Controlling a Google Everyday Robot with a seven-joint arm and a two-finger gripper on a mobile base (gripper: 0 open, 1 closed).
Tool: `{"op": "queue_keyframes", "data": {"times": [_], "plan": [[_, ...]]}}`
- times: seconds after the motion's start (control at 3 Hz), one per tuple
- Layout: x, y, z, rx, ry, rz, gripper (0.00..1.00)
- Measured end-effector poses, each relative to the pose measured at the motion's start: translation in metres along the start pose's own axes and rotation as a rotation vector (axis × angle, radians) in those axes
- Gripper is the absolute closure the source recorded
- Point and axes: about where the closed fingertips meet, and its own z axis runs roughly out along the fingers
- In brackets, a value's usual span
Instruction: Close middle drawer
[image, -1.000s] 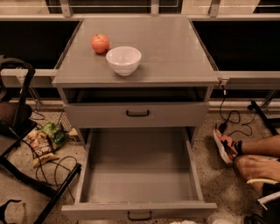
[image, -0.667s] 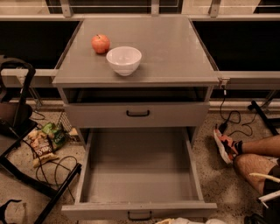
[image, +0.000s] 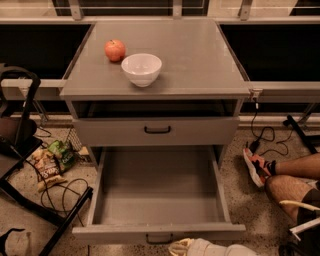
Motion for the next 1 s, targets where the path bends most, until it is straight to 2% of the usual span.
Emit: {"op": "queue_keyframes", "data": {"times": [0.67, 1.0], "plan": [[-0.018, -0.027, 0.007, 0.102, 0.027, 0.002, 1.00], [-0.038, -0.042, 0.009, 0.131, 0.044, -0.025, 1.00]]}}
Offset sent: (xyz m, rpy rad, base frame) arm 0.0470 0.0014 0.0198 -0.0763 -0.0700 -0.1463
